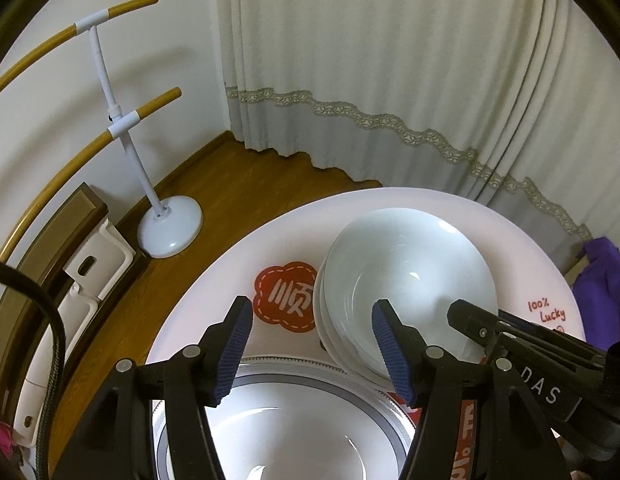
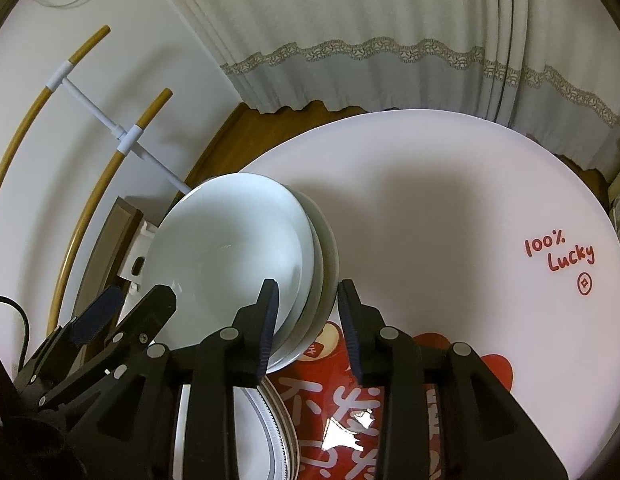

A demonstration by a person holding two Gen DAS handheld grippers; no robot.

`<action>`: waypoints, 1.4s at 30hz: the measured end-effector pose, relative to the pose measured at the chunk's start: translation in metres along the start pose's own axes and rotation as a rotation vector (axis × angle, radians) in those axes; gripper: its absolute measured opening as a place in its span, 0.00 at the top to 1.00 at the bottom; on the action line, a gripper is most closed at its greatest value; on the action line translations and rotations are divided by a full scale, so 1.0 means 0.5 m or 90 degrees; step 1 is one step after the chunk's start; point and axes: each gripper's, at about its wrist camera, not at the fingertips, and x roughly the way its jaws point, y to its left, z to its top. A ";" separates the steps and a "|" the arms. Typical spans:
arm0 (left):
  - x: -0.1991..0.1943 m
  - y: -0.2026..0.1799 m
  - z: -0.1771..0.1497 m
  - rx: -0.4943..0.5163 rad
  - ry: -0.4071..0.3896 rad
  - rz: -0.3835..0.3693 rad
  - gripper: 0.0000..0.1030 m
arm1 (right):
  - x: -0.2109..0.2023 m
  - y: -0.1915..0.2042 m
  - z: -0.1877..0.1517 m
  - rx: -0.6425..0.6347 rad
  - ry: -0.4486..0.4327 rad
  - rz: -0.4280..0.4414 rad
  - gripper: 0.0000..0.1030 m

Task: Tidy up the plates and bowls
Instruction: 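Open both grippers to release the bowl on the stack, then pull both grippers back and up from the bowl stack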

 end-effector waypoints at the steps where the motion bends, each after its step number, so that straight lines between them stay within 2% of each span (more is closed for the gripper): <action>1: -0.001 0.001 0.000 0.000 -0.001 -0.001 0.44 | 0.000 0.000 0.000 0.001 0.000 0.001 0.68; 7: -0.010 0.007 -0.004 -0.013 -0.003 -0.012 0.44 | -0.012 0.003 -0.002 -0.001 -0.006 0.002 0.65; 12: -0.044 0.017 -0.013 -0.017 -0.014 -0.018 0.43 | -0.040 0.000 -0.010 -0.013 -0.013 0.001 0.55; 14: -0.061 0.020 -0.020 -0.017 -0.023 -0.017 0.38 | -0.055 0.000 -0.019 -0.018 -0.019 0.003 0.52; 18: -0.106 0.026 -0.055 -0.022 -0.042 -0.022 0.35 | -0.095 0.006 -0.044 -0.041 -0.033 0.002 0.46; 21: -0.142 0.033 -0.086 -0.030 -0.055 -0.024 0.28 | -0.127 0.010 -0.071 -0.063 -0.045 -0.010 0.40; 23: -0.169 0.035 -0.109 -0.033 -0.067 -0.024 0.18 | -0.147 0.013 -0.091 -0.074 -0.050 -0.011 0.37; 25: -0.203 0.037 -0.136 -0.032 -0.086 -0.020 0.11 | -0.175 0.011 -0.119 -0.083 -0.058 -0.009 0.32; 29: -0.259 0.034 -0.196 -0.035 -0.109 -0.014 0.07 | -0.221 0.002 -0.171 -0.101 -0.072 -0.012 0.23; 34: -0.325 0.024 -0.294 -0.030 -0.130 -0.018 0.01 | -0.289 -0.014 -0.247 -0.122 -0.092 -0.019 0.21; 42: -0.417 0.015 -0.446 -0.034 -0.153 -0.038 0.01 | -0.376 -0.055 -0.368 -0.136 -0.119 -0.034 0.11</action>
